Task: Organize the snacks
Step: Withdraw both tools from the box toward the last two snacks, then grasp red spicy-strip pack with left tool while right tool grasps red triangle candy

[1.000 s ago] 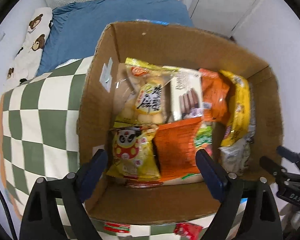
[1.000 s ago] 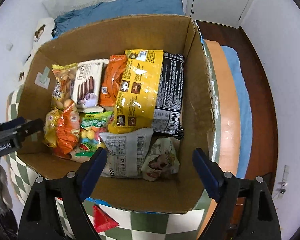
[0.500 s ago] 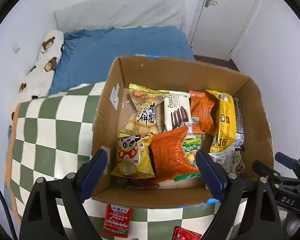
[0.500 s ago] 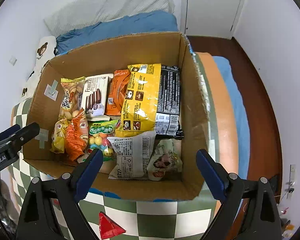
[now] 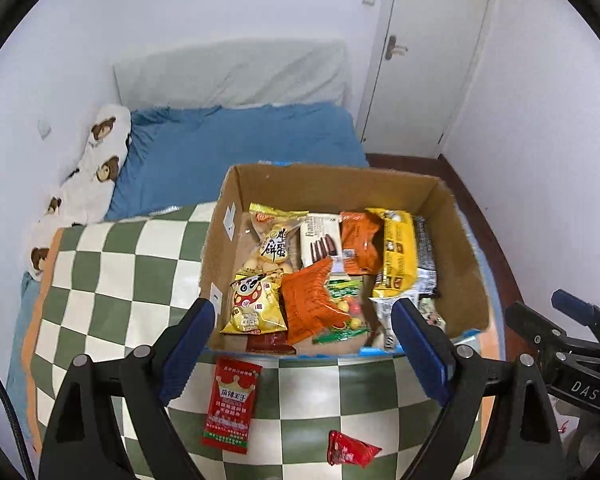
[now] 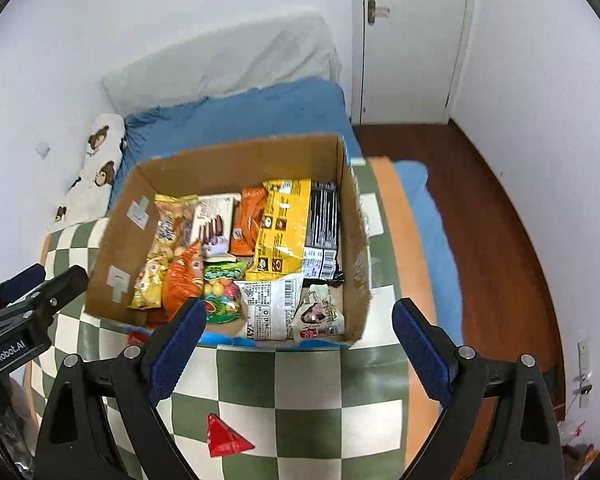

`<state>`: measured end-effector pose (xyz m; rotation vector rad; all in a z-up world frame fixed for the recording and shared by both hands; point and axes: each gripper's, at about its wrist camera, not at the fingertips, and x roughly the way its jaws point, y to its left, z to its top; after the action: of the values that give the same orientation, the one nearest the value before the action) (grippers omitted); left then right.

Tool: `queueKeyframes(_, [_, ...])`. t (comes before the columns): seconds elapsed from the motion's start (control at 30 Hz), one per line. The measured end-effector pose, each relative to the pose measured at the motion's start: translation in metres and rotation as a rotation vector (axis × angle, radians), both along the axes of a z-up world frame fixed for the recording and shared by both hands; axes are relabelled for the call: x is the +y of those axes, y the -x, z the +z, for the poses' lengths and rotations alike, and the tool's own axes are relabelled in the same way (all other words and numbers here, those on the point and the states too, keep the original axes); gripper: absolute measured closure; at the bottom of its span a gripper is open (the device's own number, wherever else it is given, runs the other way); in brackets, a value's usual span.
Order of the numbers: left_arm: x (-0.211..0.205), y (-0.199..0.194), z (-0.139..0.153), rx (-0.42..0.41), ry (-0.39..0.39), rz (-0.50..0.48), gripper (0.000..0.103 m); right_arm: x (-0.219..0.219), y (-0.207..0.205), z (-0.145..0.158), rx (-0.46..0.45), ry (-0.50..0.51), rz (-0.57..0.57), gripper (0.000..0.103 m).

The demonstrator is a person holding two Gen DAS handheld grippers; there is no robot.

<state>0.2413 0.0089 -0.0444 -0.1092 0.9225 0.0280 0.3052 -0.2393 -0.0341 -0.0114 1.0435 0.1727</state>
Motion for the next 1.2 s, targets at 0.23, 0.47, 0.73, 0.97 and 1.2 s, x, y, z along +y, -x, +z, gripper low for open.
queueKeyframes(0.23, [-0.009,0.045,0.024,-0.05,-0.018,-0.022,0.013,-0.011,0.053,0.043,-0.111,0.012,-0.015,0.007])
queueKeyframes(0.47, [-0.013,0.075,0.04,-0.075,-0.018,-0.023,0.013,-0.018,0.094,0.079,-0.2,0.019,-0.021,0.005])
queueKeyframes(0.73, [-0.002,0.092,0.041,-0.078,-0.003,0.015,0.013,-0.013,0.117,0.097,-0.231,-0.012,0.001,0.005])
queueKeyframes(0.97, [0.04,0.103,-0.015,0.058,-0.056,0.099,0.013,0.007,0.104,0.018,0.027,-0.112,0.084,0.005])
queueKeyframes(1.2, [0.077,0.091,-0.09,0.258,-0.126,0.126,0.013,0.044,0.093,-0.125,0.4,-0.252,0.088,0.009])
